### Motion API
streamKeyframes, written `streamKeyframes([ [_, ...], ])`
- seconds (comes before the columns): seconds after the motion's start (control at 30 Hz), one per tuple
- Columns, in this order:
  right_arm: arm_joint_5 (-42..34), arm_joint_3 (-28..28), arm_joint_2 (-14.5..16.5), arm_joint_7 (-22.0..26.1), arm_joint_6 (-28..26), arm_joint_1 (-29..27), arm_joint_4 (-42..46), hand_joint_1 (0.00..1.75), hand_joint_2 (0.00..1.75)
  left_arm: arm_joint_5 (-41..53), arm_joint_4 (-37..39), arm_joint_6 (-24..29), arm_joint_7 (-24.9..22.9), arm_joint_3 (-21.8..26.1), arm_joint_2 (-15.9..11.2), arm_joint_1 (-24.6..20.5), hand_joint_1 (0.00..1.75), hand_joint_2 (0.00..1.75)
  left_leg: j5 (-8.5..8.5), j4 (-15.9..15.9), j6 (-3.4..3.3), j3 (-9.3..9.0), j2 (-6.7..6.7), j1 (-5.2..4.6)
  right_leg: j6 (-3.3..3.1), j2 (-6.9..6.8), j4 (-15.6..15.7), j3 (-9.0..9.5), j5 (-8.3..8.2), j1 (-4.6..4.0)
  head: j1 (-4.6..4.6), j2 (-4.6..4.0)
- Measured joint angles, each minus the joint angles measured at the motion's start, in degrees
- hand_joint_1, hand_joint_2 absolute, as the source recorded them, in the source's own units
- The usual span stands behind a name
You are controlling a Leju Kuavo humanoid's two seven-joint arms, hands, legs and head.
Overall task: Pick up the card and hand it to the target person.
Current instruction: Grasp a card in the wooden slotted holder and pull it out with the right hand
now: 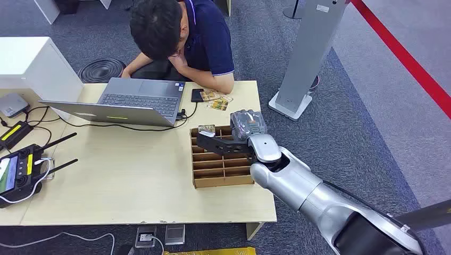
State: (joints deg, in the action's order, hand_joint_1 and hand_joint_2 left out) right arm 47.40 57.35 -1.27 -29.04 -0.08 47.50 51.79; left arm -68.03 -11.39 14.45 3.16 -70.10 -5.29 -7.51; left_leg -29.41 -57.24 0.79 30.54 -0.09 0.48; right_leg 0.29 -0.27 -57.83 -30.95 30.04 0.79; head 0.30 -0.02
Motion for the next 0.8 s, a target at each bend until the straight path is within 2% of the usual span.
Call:
streamKeyframes([
  [0.57,0.1,0.6,0.4,-0.4,-0.3,0.5,-0.5,1.45,1.75,0.0,0.0,0.1,0.2,0.0,0.0,0.2,0.00,0.00,0.00,0.0,0.00,-0.01,0.00,0.00,0.00,0.00,0.0,0.00,0.00,0.00,-0.01,0.00],
  [0.8,-0.1,0.7,0.4,-0.5,-0.3,0.5,-0.6,1.41,1.75,0.0,0.0,-0.1,0.3,0.0,0.0,0.2,0.00,0.00,0.00,0.0,0.00,-0.01,0.00,0.00,0.00,0.00,0.0,0.00,0.00,0.00,0.00,0.00],
])
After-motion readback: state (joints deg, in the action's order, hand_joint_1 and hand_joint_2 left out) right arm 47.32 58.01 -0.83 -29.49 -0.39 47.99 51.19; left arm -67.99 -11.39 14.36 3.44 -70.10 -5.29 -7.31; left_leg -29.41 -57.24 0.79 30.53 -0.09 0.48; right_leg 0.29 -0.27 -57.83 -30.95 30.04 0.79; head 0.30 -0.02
